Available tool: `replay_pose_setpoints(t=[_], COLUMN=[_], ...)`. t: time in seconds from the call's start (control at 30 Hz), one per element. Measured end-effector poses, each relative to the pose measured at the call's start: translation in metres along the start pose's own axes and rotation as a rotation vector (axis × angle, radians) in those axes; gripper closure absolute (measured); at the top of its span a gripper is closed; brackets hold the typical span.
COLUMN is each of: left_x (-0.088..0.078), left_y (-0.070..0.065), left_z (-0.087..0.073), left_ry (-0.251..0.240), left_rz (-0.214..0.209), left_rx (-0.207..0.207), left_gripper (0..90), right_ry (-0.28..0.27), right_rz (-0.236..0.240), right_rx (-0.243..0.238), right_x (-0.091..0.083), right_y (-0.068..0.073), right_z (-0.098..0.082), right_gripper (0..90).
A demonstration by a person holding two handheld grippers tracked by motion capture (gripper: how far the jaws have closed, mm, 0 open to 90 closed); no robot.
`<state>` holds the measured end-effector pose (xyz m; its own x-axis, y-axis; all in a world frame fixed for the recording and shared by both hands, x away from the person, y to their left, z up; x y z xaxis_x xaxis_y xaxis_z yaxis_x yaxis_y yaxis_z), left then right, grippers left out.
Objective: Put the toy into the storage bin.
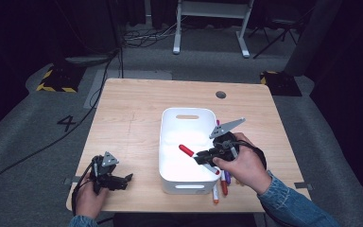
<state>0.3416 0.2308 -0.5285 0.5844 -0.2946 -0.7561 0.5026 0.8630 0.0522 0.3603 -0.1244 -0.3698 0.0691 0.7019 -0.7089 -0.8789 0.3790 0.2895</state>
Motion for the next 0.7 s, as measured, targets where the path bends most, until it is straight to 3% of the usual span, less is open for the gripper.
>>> replay_pose_setpoints(t=[0.7], left_x=[0.0], left_y=[0.0], left_z=[0.0], left_ry=[-0.001], left_rz=[0.002], left_rx=[-0.001], left_gripper=[0.0], right_ry=[0.072], right_rz=[0.004], right_rx=[-0.019], right_x=[0.02], right_y=[0.004], right_z=[-0.012], right_gripper=[77.0])
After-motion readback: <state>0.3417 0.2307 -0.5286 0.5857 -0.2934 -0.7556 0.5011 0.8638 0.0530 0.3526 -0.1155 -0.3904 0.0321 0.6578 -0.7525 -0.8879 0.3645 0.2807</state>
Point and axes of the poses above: each handheld gripper's, and its own axes: x roughly forward along the jaws, z roughly out of its top, y roughly to its left, the point moved 3 cm from there along x, roughly forward along the jaws, and after that the axes turned 6 degrees about z, right-handed, at the moved point
